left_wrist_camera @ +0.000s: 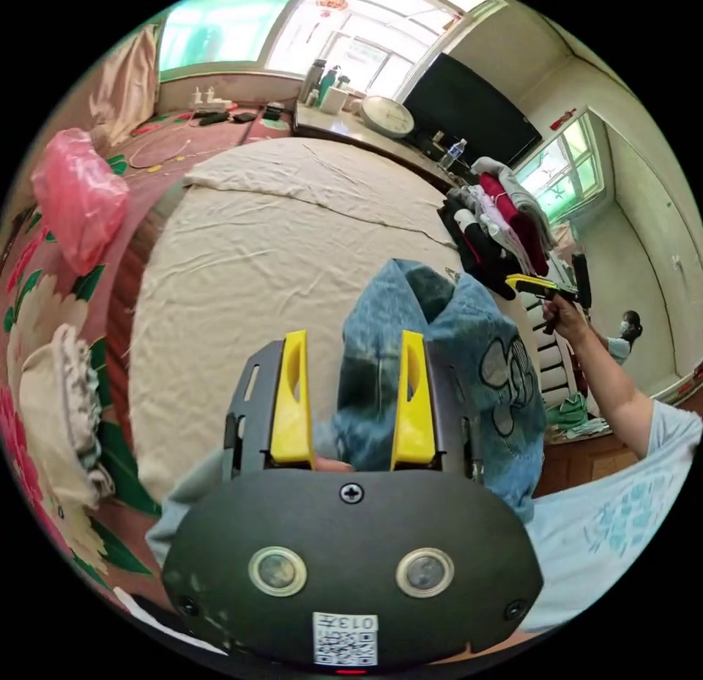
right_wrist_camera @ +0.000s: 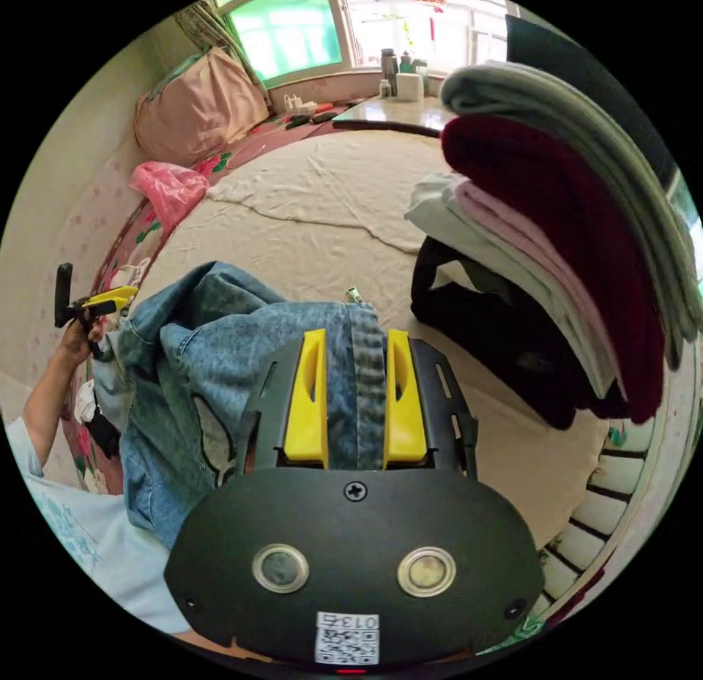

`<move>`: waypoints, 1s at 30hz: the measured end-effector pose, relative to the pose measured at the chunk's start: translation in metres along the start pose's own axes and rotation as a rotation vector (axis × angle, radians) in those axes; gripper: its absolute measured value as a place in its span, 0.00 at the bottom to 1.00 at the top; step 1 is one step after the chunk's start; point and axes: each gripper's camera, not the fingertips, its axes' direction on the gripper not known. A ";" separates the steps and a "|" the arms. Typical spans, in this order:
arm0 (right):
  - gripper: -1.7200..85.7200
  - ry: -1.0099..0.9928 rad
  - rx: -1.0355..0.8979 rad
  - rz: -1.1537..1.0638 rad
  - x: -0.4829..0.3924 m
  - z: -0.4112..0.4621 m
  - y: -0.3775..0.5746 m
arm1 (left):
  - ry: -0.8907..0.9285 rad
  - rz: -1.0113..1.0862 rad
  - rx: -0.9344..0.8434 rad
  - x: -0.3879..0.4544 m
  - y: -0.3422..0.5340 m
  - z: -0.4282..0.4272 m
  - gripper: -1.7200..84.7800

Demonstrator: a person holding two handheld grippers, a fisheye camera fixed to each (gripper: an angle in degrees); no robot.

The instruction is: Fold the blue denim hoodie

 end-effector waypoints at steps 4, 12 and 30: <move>0.19 0.023 -0.150 -0.035 -0.014 0.058 -0.039 | -0.003 0.068 -0.112 0.029 -0.040 0.045 0.25; 0.08 -0.039 -0.261 -0.120 -0.045 0.087 -0.017 | 0.030 0.109 -0.337 0.055 -0.030 0.100 0.05; 0.05 0.590 0.623 -0.117 -0.139 -0.173 0.153 | -0.250 0.488 0.613 0.172 0.025 -0.121 0.03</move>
